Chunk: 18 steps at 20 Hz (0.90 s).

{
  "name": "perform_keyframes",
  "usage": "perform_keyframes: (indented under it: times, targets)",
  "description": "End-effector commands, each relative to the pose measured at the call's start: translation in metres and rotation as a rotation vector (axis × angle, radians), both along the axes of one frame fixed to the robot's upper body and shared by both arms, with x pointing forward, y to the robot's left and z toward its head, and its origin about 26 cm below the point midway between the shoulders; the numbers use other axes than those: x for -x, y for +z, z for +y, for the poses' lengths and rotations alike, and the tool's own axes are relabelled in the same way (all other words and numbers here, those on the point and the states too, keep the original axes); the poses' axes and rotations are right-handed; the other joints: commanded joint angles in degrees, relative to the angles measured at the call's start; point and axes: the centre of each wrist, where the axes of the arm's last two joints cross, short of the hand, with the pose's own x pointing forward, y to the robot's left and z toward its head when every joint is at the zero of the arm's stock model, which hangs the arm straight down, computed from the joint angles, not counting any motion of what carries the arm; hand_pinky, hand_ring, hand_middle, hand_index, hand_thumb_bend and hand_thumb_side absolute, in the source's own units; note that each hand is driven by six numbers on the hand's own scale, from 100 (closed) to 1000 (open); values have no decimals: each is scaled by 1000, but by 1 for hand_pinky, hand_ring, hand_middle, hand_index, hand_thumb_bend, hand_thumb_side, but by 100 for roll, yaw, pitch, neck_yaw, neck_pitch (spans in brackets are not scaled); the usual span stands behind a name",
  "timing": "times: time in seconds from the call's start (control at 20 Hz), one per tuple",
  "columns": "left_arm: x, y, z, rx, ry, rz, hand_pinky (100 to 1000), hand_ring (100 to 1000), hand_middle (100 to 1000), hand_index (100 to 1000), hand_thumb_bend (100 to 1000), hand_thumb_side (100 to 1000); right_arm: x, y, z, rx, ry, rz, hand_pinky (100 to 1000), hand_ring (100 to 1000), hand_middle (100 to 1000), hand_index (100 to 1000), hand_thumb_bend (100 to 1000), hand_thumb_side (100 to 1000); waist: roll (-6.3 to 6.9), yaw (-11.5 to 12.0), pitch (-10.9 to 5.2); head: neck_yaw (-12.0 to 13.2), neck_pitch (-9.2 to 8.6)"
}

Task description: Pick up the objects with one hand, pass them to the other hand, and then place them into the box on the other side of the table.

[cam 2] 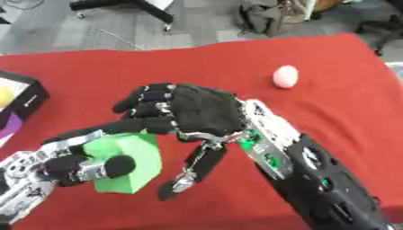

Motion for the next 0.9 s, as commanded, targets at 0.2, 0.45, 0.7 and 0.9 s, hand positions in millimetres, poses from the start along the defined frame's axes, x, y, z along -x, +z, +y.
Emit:
perform_keyframes:
  times: [0.2, 0.45, 0.7, 0.9]
  targets:
    - [-7, -6, 15, -42, 113, 1, 819, 430, 255, 362, 235, 380, -1, 0, -5, -76, -96, -2, 762, 805, 860, 1000, 671, 436, -2, -2, -58, 10, -9]
    - [-20, -33, 32, -78, 267, 28, 814, 430, 254, 362, 239, 370, 1, -6, -9, -198, -157, 7, 758, 789, 838, 986, 649, 407, -6, -19, -61, 52, -9]
    - [-33, -37, 65, -128, 510, -28, 810, 434, 251, 360, 247, 357, 0, -10, -16, -291, -194, 9, 764, 775, 818, 980, 577, 371, 1, -34, -77, 225, -9]
    - [-50, -28, 122, -248, 987, -110, 801, 438, 243, 351, 229, 314, -1, -12, -26, -327, -239, 7, 770, 772, 805, 977, 539, 366, 31, -73, -103, 876, -208]
